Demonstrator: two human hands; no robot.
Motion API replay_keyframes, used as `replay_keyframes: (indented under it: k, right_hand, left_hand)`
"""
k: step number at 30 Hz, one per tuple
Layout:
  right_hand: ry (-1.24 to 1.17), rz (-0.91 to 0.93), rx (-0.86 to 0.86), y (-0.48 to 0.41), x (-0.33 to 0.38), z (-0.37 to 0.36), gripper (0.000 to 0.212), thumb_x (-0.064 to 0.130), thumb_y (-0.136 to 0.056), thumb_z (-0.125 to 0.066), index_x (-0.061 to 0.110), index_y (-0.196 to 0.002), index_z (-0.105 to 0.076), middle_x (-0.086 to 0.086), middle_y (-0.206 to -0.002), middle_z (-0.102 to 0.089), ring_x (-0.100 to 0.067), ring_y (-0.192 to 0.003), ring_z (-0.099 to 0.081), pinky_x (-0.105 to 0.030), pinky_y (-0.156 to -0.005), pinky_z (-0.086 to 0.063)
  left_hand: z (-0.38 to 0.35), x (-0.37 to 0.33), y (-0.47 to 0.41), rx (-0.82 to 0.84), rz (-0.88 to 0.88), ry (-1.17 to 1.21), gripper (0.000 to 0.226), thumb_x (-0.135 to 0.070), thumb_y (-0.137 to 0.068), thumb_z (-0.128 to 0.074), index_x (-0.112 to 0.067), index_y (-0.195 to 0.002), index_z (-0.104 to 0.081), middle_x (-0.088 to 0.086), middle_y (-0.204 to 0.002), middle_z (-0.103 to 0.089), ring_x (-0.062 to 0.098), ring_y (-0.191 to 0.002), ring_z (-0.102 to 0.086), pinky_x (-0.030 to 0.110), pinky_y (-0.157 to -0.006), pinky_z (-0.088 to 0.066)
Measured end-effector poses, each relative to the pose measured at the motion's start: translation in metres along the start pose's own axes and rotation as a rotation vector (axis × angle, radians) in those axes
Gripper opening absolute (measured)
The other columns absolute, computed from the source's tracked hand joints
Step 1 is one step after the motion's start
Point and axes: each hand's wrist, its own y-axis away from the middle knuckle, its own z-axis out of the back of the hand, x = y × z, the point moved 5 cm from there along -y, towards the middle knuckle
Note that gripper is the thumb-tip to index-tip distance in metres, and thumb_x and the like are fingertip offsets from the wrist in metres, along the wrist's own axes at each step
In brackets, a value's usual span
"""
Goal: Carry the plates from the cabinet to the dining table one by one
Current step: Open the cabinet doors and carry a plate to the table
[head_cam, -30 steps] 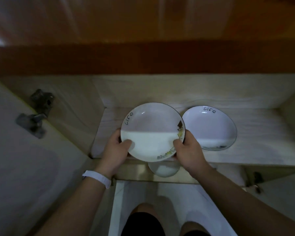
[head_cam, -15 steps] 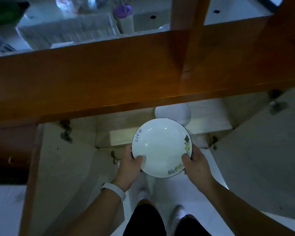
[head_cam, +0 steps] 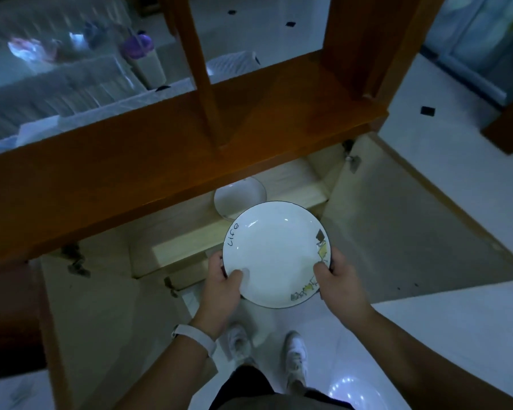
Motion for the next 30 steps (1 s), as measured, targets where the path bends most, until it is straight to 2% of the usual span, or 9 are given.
replay_keyframes:
  k: [3, 7, 11, 14, 16, 19, 22, 25, 30]
  right_hand:
    - [-0.022, 0.008, -0.046, 0.009, 0.005, 0.020, 0.028, 0.004, -0.087, -0.044, 0.026, -0.087, -0.061, 0.017, -0.059, -0.057, 0.000, -0.051, -0.048, -0.016, -0.048, -0.040]
    - [-0.052, 0.021, -0.082, 0.019, 0.007, 0.035, 0.029, 0.001, -0.086, -0.042, 0.021, -0.086, -0.063, 0.012, -0.061, -0.057, -0.007, -0.054, -0.047, -0.021, -0.048, -0.041]
    - [-0.058, 0.014, -0.155, 0.028, 0.012, 0.044, 0.032, 0.000, -0.086, -0.041, 0.024, -0.076, -0.060, 0.013, -0.058, -0.057, -0.007, -0.056, -0.049, -0.018, -0.047, -0.043]
    - [-0.070, 0.009, -0.185, 0.037, 0.018, 0.045, 0.036, 0.002, -0.086, -0.040, 0.026, -0.092, -0.066, 0.008, -0.075, -0.069, -0.006, -0.066, -0.062, -0.025, -0.055, -0.054]
    - [-0.099, 0.004, -0.241, 0.043, 0.018, 0.047, 0.034, 0.003, -0.086, -0.040, 0.025, -0.094, -0.065, 0.000, -0.080, -0.069, -0.009, -0.069, -0.062, -0.029, -0.057, -0.055]
    - [-0.095, -0.009, -0.342, 0.053, 0.012, 0.048, 0.030, 0.006, -0.085, -0.042, 0.024, -0.093, -0.063, -0.006, -0.082, -0.066, -0.019, -0.069, -0.059, -0.035, -0.057, -0.052]
    - [-0.095, -0.024, -0.421, 0.065, 0.005, 0.048, 0.031, 0.009, -0.085, -0.044, 0.031, -0.093, -0.064, 0.004, -0.077, -0.065, -0.019, -0.069, -0.058, -0.034, -0.058, -0.050]
    - [-0.104, -0.035, -0.492, 0.079, 0.001, 0.050, 0.029, 0.009, -0.085, -0.044, 0.030, -0.089, -0.063, 0.008, -0.067, -0.058, -0.014, -0.062, -0.049, -0.032, -0.055, -0.044]
    - [-0.126, -0.090, -0.617, 0.106, -0.014, 0.052, 0.025, 0.016, -0.078, -0.045, 0.033, -0.088, -0.062, 0.008, -0.066, -0.059, -0.014, -0.059, -0.050, -0.035, -0.057, -0.045]
  left_hand:
    - [-0.016, -0.010, 0.008, 0.030, -0.012, -0.012, 0.034, -0.012, -0.075, -0.057, -0.024, -0.107, -0.052, -0.002, -0.105, -0.066, 0.021, -0.095, -0.064, 0.045, -0.077, -0.054]
    - [-0.032, -0.020, 0.015, 0.063, -0.040, -0.019, 0.034, 0.001, -0.084, -0.055, -0.016, -0.113, -0.052, 0.000, -0.105, -0.067, 0.019, -0.092, -0.064, 0.029, -0.062, -0.053]
    - [-0.040, -0.033, 0.018, 0.124, -0.062, -0.020, 0.037, -0.003, -0.080, -0.056, -0.017, -0.114, -0.052, -0.001, -0.105, -0.066, 0.014, -0.088, -0.063, 0.018, -0.052, -0.051]
    - [-0.044, -0.040, 0.014, 0.177, -0.080, -0.067, 0.035, 0.001, -0.083, -0.055, -0.021, -0.109, -0.053, -0.003, -0.104, -0.066, 0.008, -0.087, -0.064, 0.016, -0.055, -0.050]
    - [-0.047, -0.047, 0.010, 0.211, -0.099, -0.092, 0.035, 0.005, -0.085, -0.053, -0.022, -0.107, -0.053, -0.006, -0.102, -0.067, 0.005, -0.084, -0.064, 0.014, -0.057, -0.049]
    - [-0.052, -0.049, 0.003, 0.279, -0.084, -0.103, 0.036, 0.005, -0.086, -0.052, -0.021, -0.111, -0.054, -0.007, -0.103, -0.067, 0.009, -0.088, -0.064, 0.019, -0.059, -0.052]
    - [-0.058, -0.050, 0.000, 0.364, -0.086, -0.120, 0.036, 0.001, -0.084, -0.054, -0.024, -0.112, -0.054, -0.004, -0.106, -0.068, 0.013, -0.092, -0.065, 0.034, -0.068, -0.056]
    - [-0.066, -0.047, 0.000, 0.450, -0.079, -0.112, 0.036, 0.004, -0.086, -0.051, -0.020, -0.113, -0.053, -0.002, -0.106, -0.069, 0.015, -0.090, -0.066, 0.030, -0.061, -0.052]
    - [-0.081, -0.038, 0.010, 0.570, -0.063, -0.169, 0.036, -0.009, -0.077, -0.053, -0.028, -0.108, -0.054, -0.007, -0.102, -0.069, 0.018, -0.092, -0.067, 0.039, -0.066, -0.056]
